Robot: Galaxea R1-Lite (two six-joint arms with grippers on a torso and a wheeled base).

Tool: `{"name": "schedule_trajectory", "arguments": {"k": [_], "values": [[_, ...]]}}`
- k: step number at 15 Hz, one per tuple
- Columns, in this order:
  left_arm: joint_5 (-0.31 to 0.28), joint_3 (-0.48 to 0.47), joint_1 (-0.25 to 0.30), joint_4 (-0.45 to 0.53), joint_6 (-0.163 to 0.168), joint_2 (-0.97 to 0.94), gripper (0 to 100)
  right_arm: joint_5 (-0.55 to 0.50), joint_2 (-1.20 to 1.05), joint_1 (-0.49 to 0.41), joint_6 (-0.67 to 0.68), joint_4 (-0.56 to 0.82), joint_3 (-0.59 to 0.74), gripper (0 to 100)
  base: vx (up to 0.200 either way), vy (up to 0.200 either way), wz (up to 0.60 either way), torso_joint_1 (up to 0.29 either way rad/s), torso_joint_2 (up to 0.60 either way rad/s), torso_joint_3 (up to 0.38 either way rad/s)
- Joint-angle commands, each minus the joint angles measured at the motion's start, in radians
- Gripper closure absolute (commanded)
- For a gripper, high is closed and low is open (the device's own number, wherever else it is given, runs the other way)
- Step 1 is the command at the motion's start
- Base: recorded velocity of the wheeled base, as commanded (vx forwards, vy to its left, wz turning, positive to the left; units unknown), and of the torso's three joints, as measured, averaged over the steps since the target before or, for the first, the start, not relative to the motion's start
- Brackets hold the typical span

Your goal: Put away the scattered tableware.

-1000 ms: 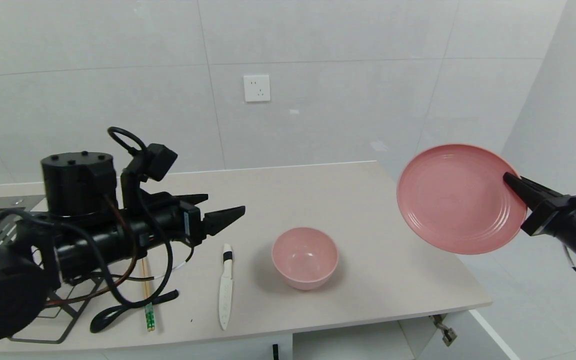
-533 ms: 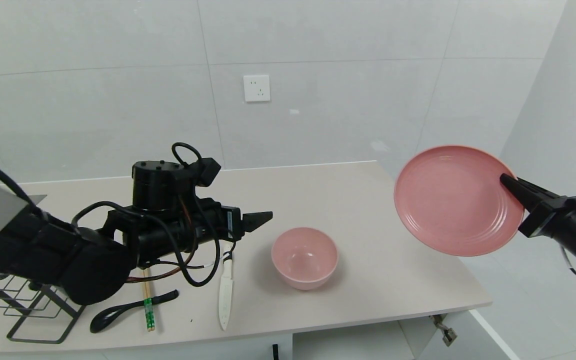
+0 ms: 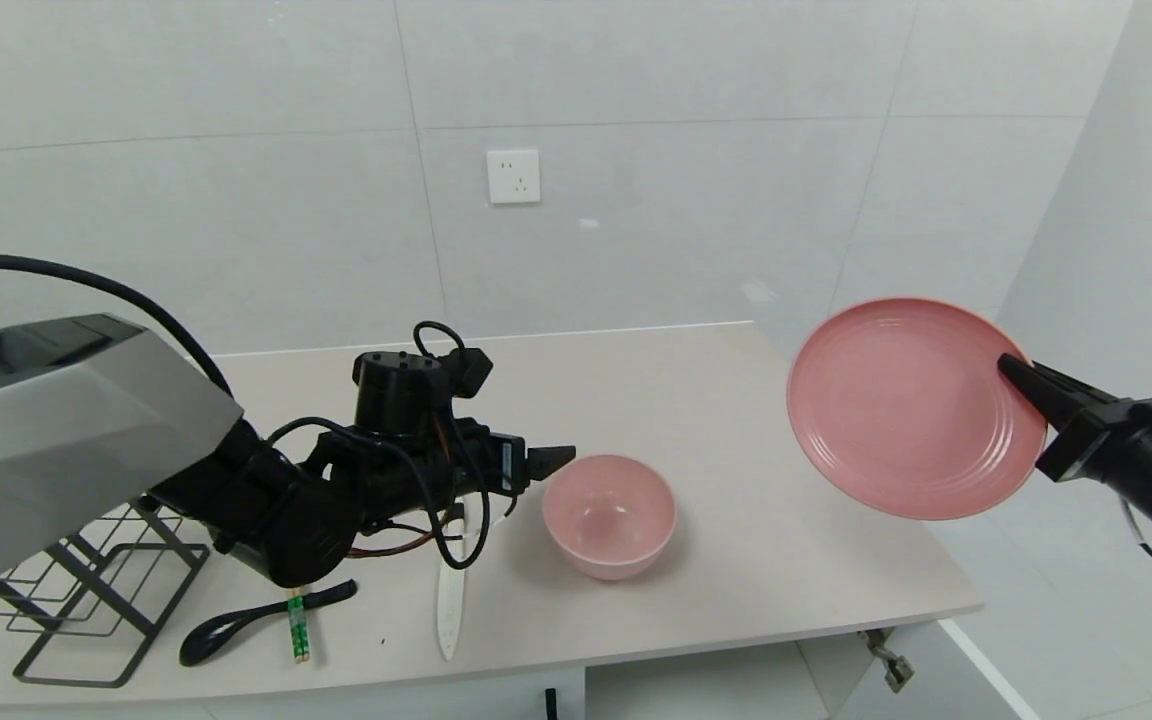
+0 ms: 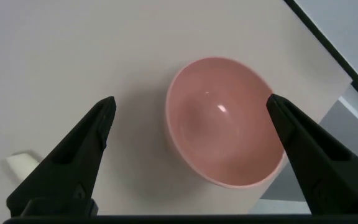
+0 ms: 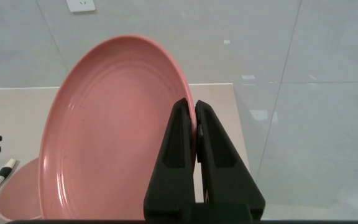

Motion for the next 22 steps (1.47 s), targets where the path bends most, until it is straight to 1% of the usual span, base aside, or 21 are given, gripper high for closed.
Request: {"name": "schedule_trajectory", "arguments": {"k": [1, 3, 6, 8, 15, 18, 22], "values": [[0.027, -0.016, -0.002, -0.002, -0.002, 0.068, 0, 0.000, 0.001, 0.000, 0.000, -0.001, 0.000, 100, 0.000, 0.000, 0.00, 0.000, 0.00, 0.000], [0.034, -0.018, -0.015, -0.002, -0.002, 0.094, 0, 0.001, 0.001, 0.000, 0.000, -0.001, 0.000, 100, 0.000, 0.000, 0.00, 0.000, 0.00, 0.000], [0.035, -0.052, -0.036, 0.003, -0.002, 0.132, 0, 0.000, 0.003, 0.000, 0.000, -0.001, 0.000, 100, 0.000, 0.000, 0.00, 0.000, 0.00, 0.000], [0.035, -0.088, -0.036, 0.005, -0.002, 0.164, 0, 0.001, 0.001, 0.000, 0.000, -0.001, 0.002, 100, 0.000, 0.000, 0.00, 0.000, 0.00, 0.000], [0.035, -0.107, -0.044, 0.003, 0.000, 0.217, 0, 0.001, 0.003, 0.000, 0.000, -0.001, 0.002, 100, 0.000, 0.000, 0.00, 0.000, 0.00, 0.000], [0.035, -0.165, -0.050, 0.012, -0.002, 0.252, 0, 0.001, 0.011, 0.000, -0.003, -0.001, 0.003, 100, 0.000, 0.000, 0.00, 0.000, 0.00, 0.000], [0.035, -0.177, -0.056, 0.011, 0.000, 0.299, 0, 0.001, 0.011, 0.000, -0.003, -0.001, 0.003, 100, 0.000, 0.000, 0.00, 0.000, 0.00, 0.000]]}}
